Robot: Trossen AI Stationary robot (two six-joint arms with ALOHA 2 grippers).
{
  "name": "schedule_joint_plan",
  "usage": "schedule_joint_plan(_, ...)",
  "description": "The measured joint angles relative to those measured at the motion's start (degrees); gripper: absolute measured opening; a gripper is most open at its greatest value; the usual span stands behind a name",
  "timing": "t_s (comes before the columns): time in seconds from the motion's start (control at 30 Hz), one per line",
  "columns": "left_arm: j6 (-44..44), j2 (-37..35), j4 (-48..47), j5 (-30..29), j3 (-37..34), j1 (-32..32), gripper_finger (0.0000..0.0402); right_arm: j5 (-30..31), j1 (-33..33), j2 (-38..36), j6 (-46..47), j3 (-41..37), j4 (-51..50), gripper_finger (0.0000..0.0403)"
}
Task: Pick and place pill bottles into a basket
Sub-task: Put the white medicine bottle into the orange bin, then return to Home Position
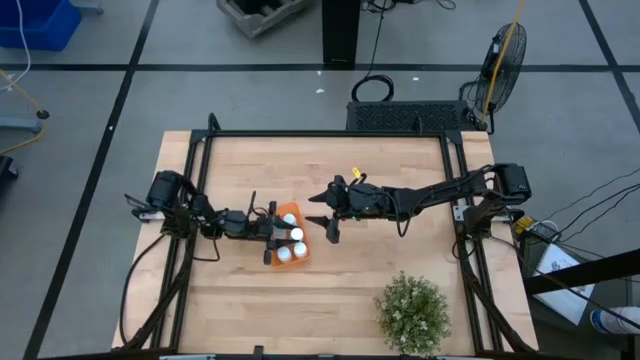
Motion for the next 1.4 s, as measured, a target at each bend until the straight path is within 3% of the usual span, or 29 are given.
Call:
schedule_joint_plan(0.1,-0.56,0.0,-0.06,0.0,-0.02,0.0,0.0166,0.0,0.0,0.0,0.0,0.0,0.0,0.0254)
schedule_joint_plan(0.27,-2.41,0.0,-0.06,-0.04,-0.04,-0.04,0.0274,0.0,0.0,0.0,0.0,0.0,0.0,0.0254)
schedule_joint_plan(0.4,-3.49,0.04,1.33,-0.11,-0.07,-0.02,0.0324,0.0,0.0,0.0,0.0,0.0,0.0,0.0254)
schedule_joint_plan(0.6,-4.17,-1.84,1.26,-0.41,-0.2,0.02,0.0359,0.0,0.0,0.0,0.0,0.0,0.0,0.0254)
schedule_joint_plan(0.77,-7.09,-7.69,0.75,-0.27,-0.26,-0.01,0.0368,-0.02,0.02,-0.44,-0.68,0.0,-0.56,0.0254)
schedule_joint_plan(0.9,-4.15,-15.77,-3.23,1.66,-0.24,0.02,0.0366,-0.02,0.09,-3.63,-2.46,0.0,-2.54,0.0254)
schedule_joint_plan(1.1,2.57,-32.68,-21.89,2.66,-0.22,0.08,0.037,0.02,0.09,-12.62,-4.25,0.0,-11.04,0.0254)
schedule_joint_plan(1.23,2.78,-46.75,-35.59,-0.7,-0.18,0.37,0.037,0.29,0.09,-20.09,-5.16,0.0,-19.1,0.0254)
schedule_joint_plan(1.4,2.98,-66.31,-59.71,-6.57,-0.17,1.43,0.0366,0.35,-0.02,-29.05,-5.7,-1.08,-28.56,0.0254)
